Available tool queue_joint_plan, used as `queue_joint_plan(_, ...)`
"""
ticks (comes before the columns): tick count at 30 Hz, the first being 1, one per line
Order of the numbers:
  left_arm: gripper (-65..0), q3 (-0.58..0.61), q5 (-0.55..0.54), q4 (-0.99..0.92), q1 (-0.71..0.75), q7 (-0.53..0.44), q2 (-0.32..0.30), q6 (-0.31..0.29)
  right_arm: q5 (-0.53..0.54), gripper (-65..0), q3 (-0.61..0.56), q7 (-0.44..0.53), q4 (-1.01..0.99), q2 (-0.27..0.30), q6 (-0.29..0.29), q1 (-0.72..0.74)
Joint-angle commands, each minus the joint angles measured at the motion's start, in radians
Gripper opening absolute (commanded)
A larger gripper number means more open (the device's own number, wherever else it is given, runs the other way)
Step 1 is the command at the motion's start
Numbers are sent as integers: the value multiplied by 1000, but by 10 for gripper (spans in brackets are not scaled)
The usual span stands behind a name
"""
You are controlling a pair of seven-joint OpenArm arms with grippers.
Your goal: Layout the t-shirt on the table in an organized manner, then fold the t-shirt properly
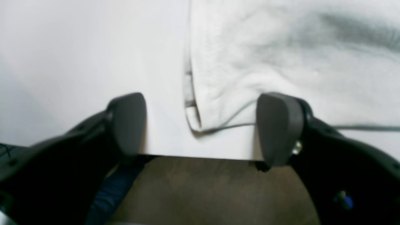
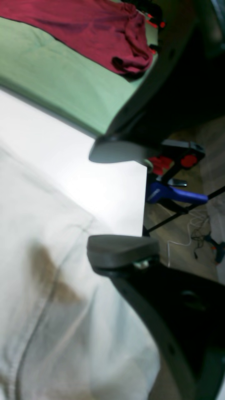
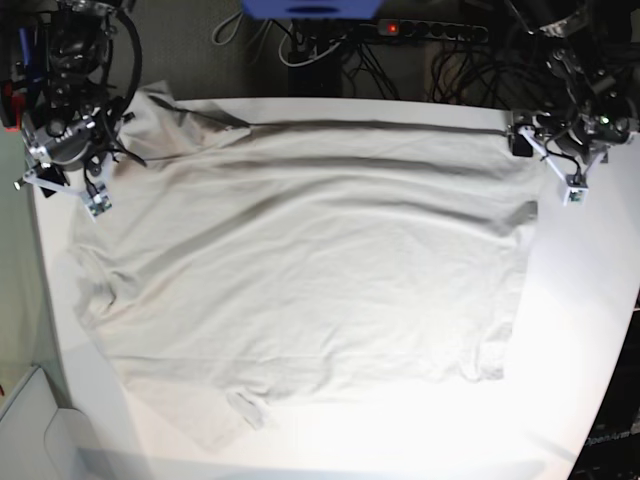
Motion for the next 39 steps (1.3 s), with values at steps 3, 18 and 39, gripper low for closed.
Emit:
queue_joint_plan(3, -262, 0, 23, 1, 1, 12, -1, 0, -5, -283, 3, 7, 21, 7, -8, 9)
queue_joint_plan(18, -615, 0, 23, -1, -1, 13, 1, 0, -5, -281, 2, -79, 84, -50, -8, -76)
queue_joint_plan(39, -646, 0, 32, -1, -1, 16, 1, 3, -5, -232, 71, -77, 83, -72, -8, -73)
